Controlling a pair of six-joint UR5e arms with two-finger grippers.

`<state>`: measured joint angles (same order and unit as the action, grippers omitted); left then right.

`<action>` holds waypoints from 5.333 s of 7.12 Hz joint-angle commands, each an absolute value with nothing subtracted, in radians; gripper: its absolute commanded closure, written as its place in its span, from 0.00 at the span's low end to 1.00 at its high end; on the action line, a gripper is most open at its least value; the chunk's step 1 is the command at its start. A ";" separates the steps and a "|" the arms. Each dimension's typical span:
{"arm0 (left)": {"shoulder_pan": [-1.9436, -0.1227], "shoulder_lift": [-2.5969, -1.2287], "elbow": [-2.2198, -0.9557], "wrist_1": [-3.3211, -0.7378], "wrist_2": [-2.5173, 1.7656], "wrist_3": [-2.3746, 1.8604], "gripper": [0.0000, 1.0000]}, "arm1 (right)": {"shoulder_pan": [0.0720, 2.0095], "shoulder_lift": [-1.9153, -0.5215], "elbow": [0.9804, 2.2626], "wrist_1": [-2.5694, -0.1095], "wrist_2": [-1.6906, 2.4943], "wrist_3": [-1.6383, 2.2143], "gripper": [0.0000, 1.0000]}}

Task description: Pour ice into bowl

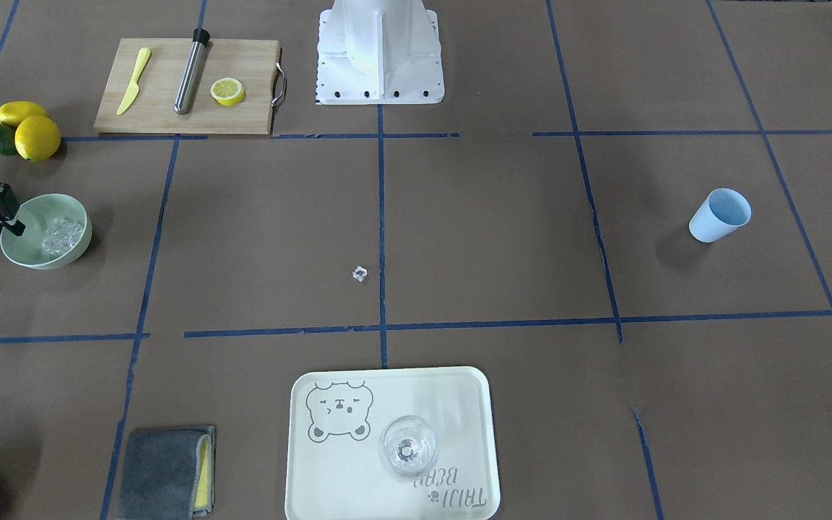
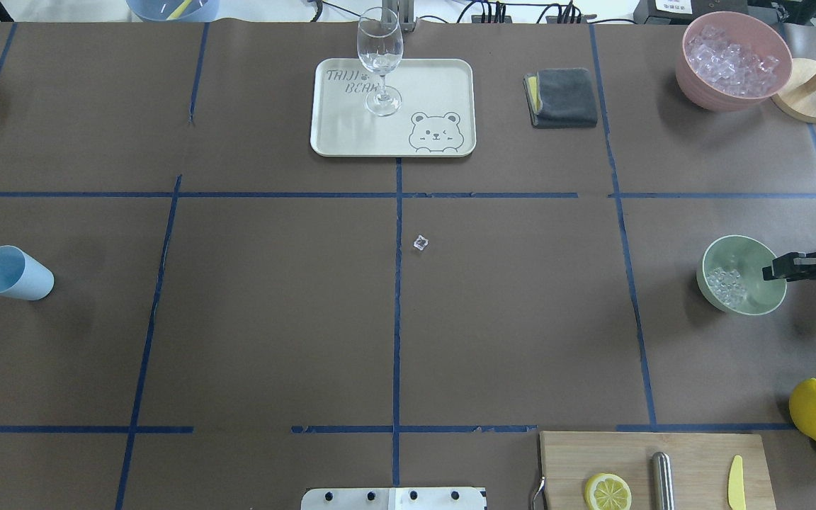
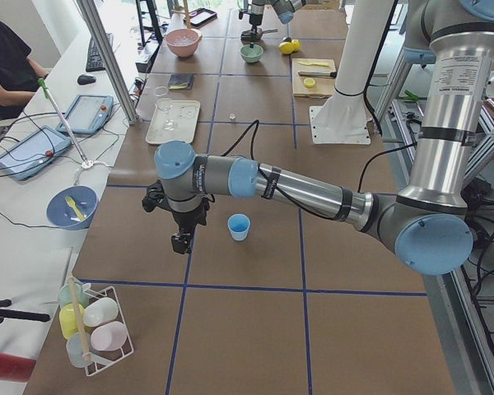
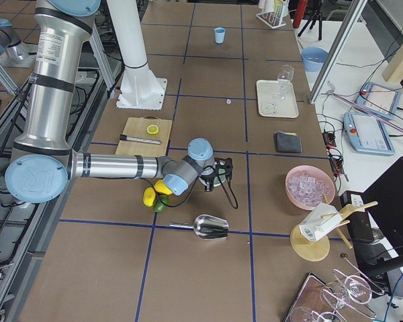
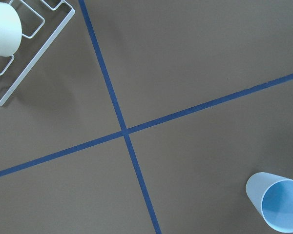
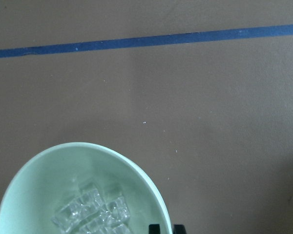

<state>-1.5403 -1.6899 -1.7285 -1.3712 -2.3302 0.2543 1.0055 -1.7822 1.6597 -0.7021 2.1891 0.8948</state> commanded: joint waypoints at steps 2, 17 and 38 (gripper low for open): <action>-1.540 -1.692 -1.727 -1.371 -2.329 0.253 0.00 | 1.092 -1.802 1.684 -0.814 2.236 0.672 0.00; -1.605 -1.589 -1.626 -1.450 -2.296 0.208 0.00 | 1.667 -1.667 1.634 -1.575 2.465 -0.170 0.00; -1.551 -1.594 -1.608 -1.577 -2.296 0.091 0.00 | 1.667 -1.680 1.661 -1.572 2.470 -0.172 0.00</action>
